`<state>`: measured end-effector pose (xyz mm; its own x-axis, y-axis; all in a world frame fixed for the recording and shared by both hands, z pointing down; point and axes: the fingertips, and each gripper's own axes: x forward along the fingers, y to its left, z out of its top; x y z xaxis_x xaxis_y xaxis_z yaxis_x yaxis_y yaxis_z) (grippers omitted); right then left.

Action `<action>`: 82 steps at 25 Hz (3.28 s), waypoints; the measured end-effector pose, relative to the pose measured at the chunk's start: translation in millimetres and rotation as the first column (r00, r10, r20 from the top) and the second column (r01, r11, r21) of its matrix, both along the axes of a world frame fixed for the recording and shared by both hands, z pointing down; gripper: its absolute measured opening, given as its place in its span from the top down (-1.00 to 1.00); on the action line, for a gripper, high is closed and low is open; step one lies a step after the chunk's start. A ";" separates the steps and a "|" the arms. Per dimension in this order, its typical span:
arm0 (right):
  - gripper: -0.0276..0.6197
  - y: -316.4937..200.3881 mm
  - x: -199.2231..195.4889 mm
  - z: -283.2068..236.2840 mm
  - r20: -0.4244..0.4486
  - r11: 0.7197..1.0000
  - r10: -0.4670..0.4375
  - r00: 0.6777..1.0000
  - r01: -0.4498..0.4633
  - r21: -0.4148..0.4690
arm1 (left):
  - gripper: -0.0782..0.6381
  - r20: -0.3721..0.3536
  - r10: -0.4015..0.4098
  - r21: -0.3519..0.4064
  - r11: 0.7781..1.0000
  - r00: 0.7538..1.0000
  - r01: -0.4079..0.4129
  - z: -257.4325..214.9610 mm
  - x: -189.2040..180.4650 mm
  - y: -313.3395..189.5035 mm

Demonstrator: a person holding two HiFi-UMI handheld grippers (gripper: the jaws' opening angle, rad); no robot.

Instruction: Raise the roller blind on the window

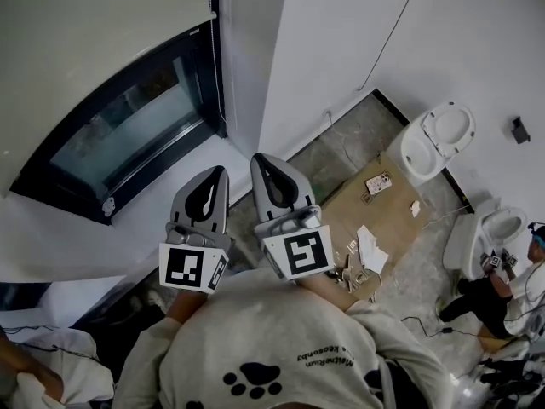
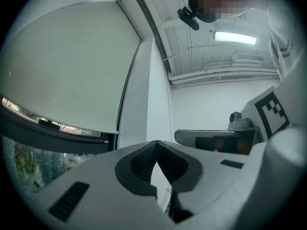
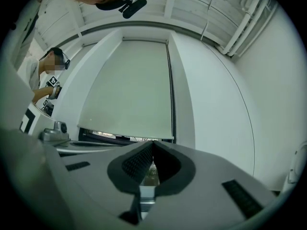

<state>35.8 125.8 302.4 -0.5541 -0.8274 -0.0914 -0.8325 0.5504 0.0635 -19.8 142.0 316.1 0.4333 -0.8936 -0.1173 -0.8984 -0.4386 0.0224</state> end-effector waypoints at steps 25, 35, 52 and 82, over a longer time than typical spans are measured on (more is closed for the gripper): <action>0.89 -106.4 -26.5 3.5 -0.001 0.999 -0.007 1.000 0.007 0.038 | 0.76 -0.012 0.050 -0.001 0.999 0.999 -0.050 11.4 -17.2 -102.2; 0.89 -174.8 -32.9 4.4 -0.034 1.000 -0.018 0.999 0.019 0.014 | 0.76 -0.012 0.044 0.005 0.999 0.999 -0.044 3.5 -21.5 -172.8; 0.89 -256.6 -50.9 -4.1 -0.039 0.995 -0.088 0.995 0.090 0.047 | 0.76 -0.008 -0.043 0.004 0.999 0.999 0.043 0.3 -31.3 -248.6; 0.60 -323.7 -73.5 18.9 -0.017 0.979 0.182 0.983 -0.183 -0.092 | 0.76 -0.015 0.124 -0.047 0.991 0.992 -0.124 5.9 -68.0 -308.2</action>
